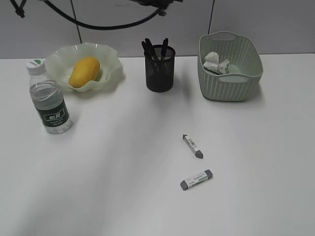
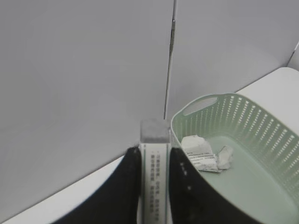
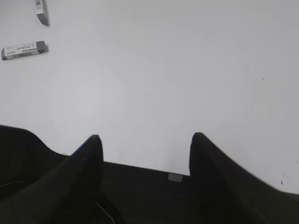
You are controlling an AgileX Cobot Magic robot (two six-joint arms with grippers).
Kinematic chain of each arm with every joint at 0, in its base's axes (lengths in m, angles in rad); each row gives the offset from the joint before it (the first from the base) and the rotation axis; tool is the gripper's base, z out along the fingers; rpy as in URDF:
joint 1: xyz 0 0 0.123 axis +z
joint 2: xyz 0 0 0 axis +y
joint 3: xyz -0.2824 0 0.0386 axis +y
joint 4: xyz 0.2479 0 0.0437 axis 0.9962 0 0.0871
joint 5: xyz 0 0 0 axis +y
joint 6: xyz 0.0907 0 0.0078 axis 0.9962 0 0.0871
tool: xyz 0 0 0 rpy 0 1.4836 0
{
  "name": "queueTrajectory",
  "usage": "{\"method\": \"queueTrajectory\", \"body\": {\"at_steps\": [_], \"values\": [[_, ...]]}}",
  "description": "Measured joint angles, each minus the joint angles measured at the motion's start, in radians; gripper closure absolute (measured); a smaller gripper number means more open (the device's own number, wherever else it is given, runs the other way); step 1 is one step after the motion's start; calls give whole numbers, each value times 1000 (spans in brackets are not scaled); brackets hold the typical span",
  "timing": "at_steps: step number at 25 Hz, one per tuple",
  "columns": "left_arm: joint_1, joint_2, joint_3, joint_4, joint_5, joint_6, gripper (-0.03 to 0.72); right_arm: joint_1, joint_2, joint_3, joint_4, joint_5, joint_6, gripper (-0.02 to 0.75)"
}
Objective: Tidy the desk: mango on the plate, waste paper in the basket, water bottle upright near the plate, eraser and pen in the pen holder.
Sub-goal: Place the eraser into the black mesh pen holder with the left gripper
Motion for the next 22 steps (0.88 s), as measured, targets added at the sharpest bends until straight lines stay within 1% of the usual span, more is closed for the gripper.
{"method": "queueTrajectory", "body": {"at_steps": [6, 17, 22], "values": [[0, 48, 0, 0, -54, 0, 547, 0, 0, 0, 0, 0, 0, 268], [0, 132, 0, 11, -33, 0, 547, 0, 0, 0, -1, 0, 1, 269], [0, 135, 0, 47, -39, 0, 548, 0, 0, 0, -1, 0, 1, 269]]}}
